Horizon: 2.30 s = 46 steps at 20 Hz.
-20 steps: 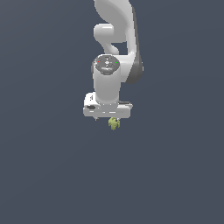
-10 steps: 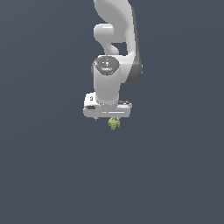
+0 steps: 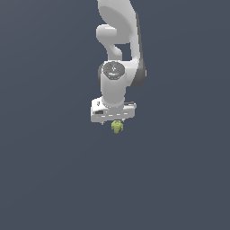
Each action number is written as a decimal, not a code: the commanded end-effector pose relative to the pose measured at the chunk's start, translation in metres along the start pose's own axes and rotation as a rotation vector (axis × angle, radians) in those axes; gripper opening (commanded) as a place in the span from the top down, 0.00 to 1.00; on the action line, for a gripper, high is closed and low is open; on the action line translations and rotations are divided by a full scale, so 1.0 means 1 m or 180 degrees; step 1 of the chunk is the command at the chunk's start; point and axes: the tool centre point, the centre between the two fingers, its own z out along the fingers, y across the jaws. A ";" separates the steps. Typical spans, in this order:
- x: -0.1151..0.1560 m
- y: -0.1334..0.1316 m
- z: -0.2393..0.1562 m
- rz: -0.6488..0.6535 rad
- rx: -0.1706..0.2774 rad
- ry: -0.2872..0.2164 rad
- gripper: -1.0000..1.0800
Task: Pick up the object and move it to a goal position.
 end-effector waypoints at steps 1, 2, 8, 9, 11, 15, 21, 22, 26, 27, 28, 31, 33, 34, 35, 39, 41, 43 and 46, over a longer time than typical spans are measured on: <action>-0.006 -0.007 0.009 -0.0206 0.0011 0.0022 0.04; -0.009 -0.010 0.013 -0.0298 0.0015 0.0032 0.04; -0.025 -0.024 0.030 -0.0749 0.0035 0.0085 0.04; -0.027 -0.026 0.032 -0.0807 0.0037 0.0092 0.04; -0.030 -0.030 0.036 -0.0907 0.0041 0.0105 0.04; -0.036 -0.034 0.041 -0.1048 0.0046 0.0123 0.04; -0.038 -0.036 0.043 -0.1095 0.0048 0.0127 0.04; -0.038 -0.036 0.043 -0.1095 0.0048 0.0127 0.04; -0.038 -0.036 0.051 -0.1097 0.0048 0.0128 0.04; -0.038 -0.037 0.055 -0.1099 0.0048 0.0128 0.04; -0.038 -0.037 0.059 -0.1099 0.0048 0.0128 0.04; -0.038 -0.037 0.075 -0.1106 0.0049 0.0130 0.04; -0.038 -0.038 0.083 -0.1109 0.0049 0.0130 0.04; -0.037 -0.038 0.086 -0.1109 0.0049 0.0130 0.04; -0.037 -0.038 0.089 -0.1111 0.0048 0.0131 0.04; -0.037 -0.038 0.093 -0.1111 0.0048 0.0131 0.04; -0.037 -0.038 0.093 -0.1111 0.0048 0.0131 1.00; -0.037 -0.038 0.093 -0.1111 0.0048 0.0131 1.00; -0.037 -0.038 0.093 -0.1111 0.0048 0.0131 1.00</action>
